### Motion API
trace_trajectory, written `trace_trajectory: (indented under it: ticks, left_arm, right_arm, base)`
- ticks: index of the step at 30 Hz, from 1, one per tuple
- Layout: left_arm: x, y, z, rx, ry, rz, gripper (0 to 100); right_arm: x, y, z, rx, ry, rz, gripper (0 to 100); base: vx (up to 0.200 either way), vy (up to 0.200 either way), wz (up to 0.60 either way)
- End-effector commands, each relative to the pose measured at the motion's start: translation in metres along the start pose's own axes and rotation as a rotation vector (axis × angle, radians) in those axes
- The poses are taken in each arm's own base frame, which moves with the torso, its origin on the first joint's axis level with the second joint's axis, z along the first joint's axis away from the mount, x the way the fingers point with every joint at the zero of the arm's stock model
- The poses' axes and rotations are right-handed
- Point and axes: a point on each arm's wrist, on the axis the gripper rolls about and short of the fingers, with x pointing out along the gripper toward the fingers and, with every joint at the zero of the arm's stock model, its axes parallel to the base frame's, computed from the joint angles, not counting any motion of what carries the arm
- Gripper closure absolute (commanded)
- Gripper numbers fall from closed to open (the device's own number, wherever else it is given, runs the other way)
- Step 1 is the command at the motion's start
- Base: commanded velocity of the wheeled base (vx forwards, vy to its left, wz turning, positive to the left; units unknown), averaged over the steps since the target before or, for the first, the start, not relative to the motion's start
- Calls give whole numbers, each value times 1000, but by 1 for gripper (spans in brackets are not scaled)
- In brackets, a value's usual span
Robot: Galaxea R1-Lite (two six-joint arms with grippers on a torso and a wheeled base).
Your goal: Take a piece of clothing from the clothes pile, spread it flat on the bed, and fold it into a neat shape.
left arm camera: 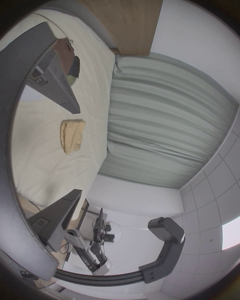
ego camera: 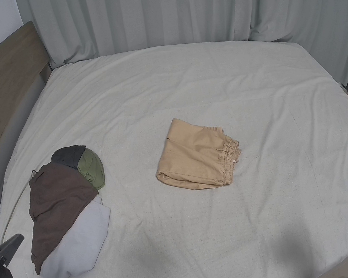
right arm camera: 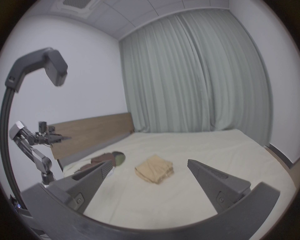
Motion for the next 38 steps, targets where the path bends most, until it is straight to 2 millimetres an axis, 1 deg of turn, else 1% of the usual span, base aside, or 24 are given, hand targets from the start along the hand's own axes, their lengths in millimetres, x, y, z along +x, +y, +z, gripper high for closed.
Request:
trace_trajectory:
  ticks: [1, 3, 5, 7, 8, 17, 19, 21, 22, 24, 38]
  left_arm:
    - [-46, -15, -41, 39, -25, 303, 0]
    - [-46, -15, -44, 43, 8, 341, 0]
    - [-47, -14, -49, 53, 47, 398, 0]
    - [-48, -15, -55, 63, 82, 469, 0]
    - [-53, -18, -62, 70, 80, 513, 0]
    - [-53, -17, -61, 13, 56, 533, 0]
    - [-54, -16, -61, 17, 53, 591, 0]
    - [-55, -15, -61, 42, 54, 690, 0]
    - [-56, -14, -64, 65, 90, 722, 0]
    - [-57, -13, -67, 60, 127, 742, 0]
    - [-57, -14, -67, 84, 126, 719, 0]
  right_arm:
    - [-52, 15, -67, -63, 130, -319, 0]
    - [-53, 13, -67, -61, 130, -412, 0]
    - [-55, 11, -71, -41, 169, -508, 0]
    - [-54, 12, -71, -36, 166, -492, 0]
    - [-54, 12, -71, -38, 165, -478, 0]
    - [-54, 12, -71, -52, 167, -455, 0]
    - [-54, 12, -71, -40, 164, -456, 0]
    - [-54, 12, -71, -38, 164, -458, 0]
    - [-54, 12, -71, -38, 164, -458, 0]
    - [-54, 12, -71, -38, 164, -456, 0]
    - [-54, 12, -71, -37, 164, -459, 0]
  base:
    - [0, 0, 0]
    - [0, 0, 0]
    - [0, 0, 0]
    - [0, 0, 0]
    - [0, 0, 0]
    - [0, 0, 0]
    - [0, 0, 0]
    - [0, 0, 0]
    - [0, 0, 0]
    - [0, 0, 0]
    - [0, 0, 0]
